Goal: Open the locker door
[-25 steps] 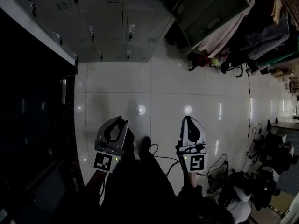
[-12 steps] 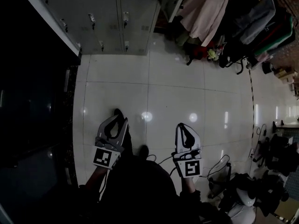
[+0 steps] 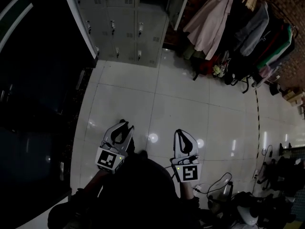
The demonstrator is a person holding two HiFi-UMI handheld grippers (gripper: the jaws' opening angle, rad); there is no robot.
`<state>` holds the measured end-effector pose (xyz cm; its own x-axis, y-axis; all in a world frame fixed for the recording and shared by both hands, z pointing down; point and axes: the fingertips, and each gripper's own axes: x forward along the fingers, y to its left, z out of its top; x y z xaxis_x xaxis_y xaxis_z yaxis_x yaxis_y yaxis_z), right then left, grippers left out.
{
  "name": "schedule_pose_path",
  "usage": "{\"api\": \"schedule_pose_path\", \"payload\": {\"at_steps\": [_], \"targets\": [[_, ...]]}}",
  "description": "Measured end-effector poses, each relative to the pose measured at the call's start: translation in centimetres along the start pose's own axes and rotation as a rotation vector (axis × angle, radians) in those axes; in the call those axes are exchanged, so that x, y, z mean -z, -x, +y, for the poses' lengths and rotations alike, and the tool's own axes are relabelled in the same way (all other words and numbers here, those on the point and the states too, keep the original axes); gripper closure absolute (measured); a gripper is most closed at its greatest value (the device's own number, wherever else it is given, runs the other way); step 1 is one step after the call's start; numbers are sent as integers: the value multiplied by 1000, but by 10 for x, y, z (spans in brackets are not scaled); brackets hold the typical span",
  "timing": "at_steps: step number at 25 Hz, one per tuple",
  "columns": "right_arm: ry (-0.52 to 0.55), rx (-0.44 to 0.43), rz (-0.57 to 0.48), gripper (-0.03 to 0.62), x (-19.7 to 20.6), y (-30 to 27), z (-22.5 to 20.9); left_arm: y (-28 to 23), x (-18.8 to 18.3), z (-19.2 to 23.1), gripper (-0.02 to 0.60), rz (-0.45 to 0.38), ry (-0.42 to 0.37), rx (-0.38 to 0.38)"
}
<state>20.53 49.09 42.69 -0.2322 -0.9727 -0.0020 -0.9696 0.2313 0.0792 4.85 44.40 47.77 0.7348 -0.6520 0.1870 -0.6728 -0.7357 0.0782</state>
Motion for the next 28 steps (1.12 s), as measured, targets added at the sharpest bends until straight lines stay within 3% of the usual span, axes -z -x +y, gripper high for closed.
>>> {"api": "schedule_pose_path", "payload": {"at_steps": [3, 11, 17, 28], "targets": [[-7, -12, -4, 592, 1, 23, 12, 15, -2, -18, 491, -10, -39, -1], [27, -21, -7, 594, -6, 53, 31, 40, -8, -56, 491, -43, -16, 35], [30, -39, -9, 594, -8, 68, 36, 52, -1, -68, 491, -15, -37, 31], [17, -65, -33, 594, -11, 73, 41, 58, -7, -85, 491, -41, -88, 60]]}}
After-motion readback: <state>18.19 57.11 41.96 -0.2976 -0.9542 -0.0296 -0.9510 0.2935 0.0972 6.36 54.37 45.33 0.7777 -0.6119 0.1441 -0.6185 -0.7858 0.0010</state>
